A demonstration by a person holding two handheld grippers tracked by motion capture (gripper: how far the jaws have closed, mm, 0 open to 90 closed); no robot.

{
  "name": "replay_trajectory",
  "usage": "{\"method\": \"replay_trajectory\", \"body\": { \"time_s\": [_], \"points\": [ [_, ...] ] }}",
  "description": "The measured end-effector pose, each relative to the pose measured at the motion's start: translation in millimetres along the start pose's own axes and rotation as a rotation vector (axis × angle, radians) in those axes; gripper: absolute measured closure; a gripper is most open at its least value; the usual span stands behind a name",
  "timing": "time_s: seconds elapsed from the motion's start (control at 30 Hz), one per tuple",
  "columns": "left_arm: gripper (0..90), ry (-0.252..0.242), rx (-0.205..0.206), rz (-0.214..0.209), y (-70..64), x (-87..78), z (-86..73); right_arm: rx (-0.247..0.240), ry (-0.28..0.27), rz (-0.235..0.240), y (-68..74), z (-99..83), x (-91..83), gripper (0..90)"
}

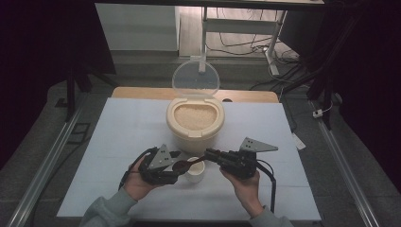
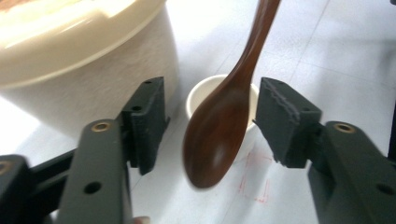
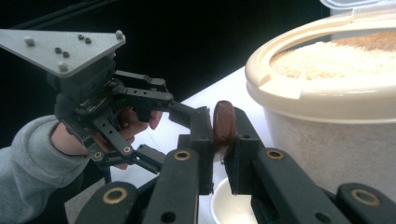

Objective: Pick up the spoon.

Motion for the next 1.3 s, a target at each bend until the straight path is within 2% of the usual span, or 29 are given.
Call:
{"method": "replay_trajectory", "body": {
  "time_s": [0.3, 0.53, 0.6, 0.63, 1.03, 1.23, 1.3],
  "points": [
    [32.6, -0.005, -0.076, 0.043, 16.4, -11.3, -26.5, 0.0, -0.033, -0.002, -3.5, 8.5, -10.4, 82.2],
    [29.9, 0.013, -0.142, 0.074, 27.9, -21.5, -57.3, -0.015, -0.062, -0.019, -8.1, 16.9, -21.3, 82.1],
    [29.3, 0.029, -0.173, 0.088, 32.3, -26.1, -73.5, -0.012, -0.068, -0.022, -10.3, 18.1, -23.6, 82.2],
    [29.2, 0.029, -0.173, 0.088, 32.3, -26.1, -73.5, -0.011, -0.07, -0.025, -11.3, 18.6, -24.8, 82.1],
    [27.5, 0.053, -0.275, 0.146, 49.0, -51.3, -123.8, -0.011, -0.098, -0.042, -15.5, 26.7, -36.7, 82.2],
    [26.3, 0.058, -0.303, 0.154, 54.3, -53.2, -132.6, -0.012, -0.116, -0.05, -17.0, 31.6, -42.2, 82.2],
    [26.2, 0.054, -0.317, 0.145, 55.1, -53.1, -133.2, -0.011, -0.122, -0.054, -18.1, 33.3, -44.8, 82.2]
  ]
}}
Point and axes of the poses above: each handheld gripper's, and its own axes: x roughly forward along the jaws, z roughly out of its top, y roughly to its left, the point moved 9 cm from there along x, roughly forward along the jaws, and after that the axes turned 1 degree about y, right-handed, at the moved point
